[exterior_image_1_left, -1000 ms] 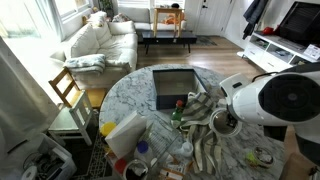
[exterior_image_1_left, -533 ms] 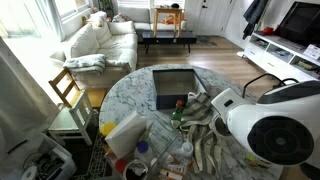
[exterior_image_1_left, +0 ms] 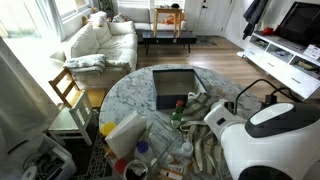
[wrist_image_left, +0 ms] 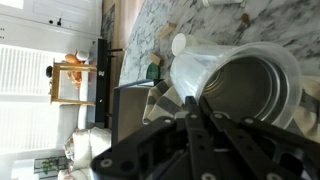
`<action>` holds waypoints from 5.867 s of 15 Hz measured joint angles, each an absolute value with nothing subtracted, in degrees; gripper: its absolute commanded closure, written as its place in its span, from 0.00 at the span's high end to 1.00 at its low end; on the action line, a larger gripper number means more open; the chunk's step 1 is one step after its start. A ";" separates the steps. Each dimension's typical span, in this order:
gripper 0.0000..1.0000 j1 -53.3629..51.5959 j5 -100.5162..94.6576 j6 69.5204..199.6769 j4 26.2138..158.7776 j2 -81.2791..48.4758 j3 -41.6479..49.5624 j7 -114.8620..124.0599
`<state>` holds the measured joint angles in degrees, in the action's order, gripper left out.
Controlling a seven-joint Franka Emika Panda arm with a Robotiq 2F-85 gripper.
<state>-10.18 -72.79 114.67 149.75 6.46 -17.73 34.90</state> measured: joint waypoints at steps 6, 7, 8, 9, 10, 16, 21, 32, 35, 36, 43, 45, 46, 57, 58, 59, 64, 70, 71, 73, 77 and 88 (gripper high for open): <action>0.01 -13.38 -77.59 107.57 149.71 0.43 -17.81 43.16; 0.01 -13.86 -78.40 105.86 149.65 -0.46 -17.83 44.92; 0.01 -14.29 -79.03 104.22 149.55 -1.26 -17.86 46.47; 0.01 -14.68 -79.40 102.76 149.42 -2.07 -17.89 47.83; 0.01 -15.07 -79.56 101.44 149.23 -2.83 -17.91 49.06; 0.01 -16.15 -81.14 98.85 148.05 -6.62 -17.92 54.36; 0.01 -16.68 -85.30 92.48 147.05 -8.44 -17.92 60.01; 0.01 -17.84 -90.80 83.48 146.24 -11.97 -18.01 64.64; 0.01 -17.86 -91.74 82.96 146.11 -12.87 -18.08 64.65; 0.01 -17.86 -92.04 82.98 146.12 -13.48 -18.12 64.59; 0.03 -17.84 -95.98 82.80 146.10 -16.55 -18.12 64.65; 0.00 -17.80 -96.20 82.80 146.10 -16.84 -18.12 64.65; 0.00 -17.79 -96.21 82.80 146.10 -16.95 -18.12 64.65; 0.80 -13.87 -95.55 90.78 144.34 -11.94 -17.75 63.02; 0.87 -12.96 -94.68 93.41 144.12 -10.06 -17.43 61.87; 0.95 -12.03 -93.22 96.38 143.89 -7.94 -17.01 60.57; 1.00 -9.28 -83.02 110.61 143.47 1.19 -13.01 54.97; 1.00 -8.70 -69.20 126.12 144.30 5.55 -8.46 45.60; 1.00 -8.70 -67.23 128.38 144.66 5.95 -8.20 43.27; 1.00 -8.75 -63.77 132.15 145.62 6.69 -8.13 38.07; 1.00 -9.56 -57.76 138.46 149.28 7.99 -8.54 28.50; 0.51 -10.93 -48.55 141.71 157.07 13.45 -9.65 14.40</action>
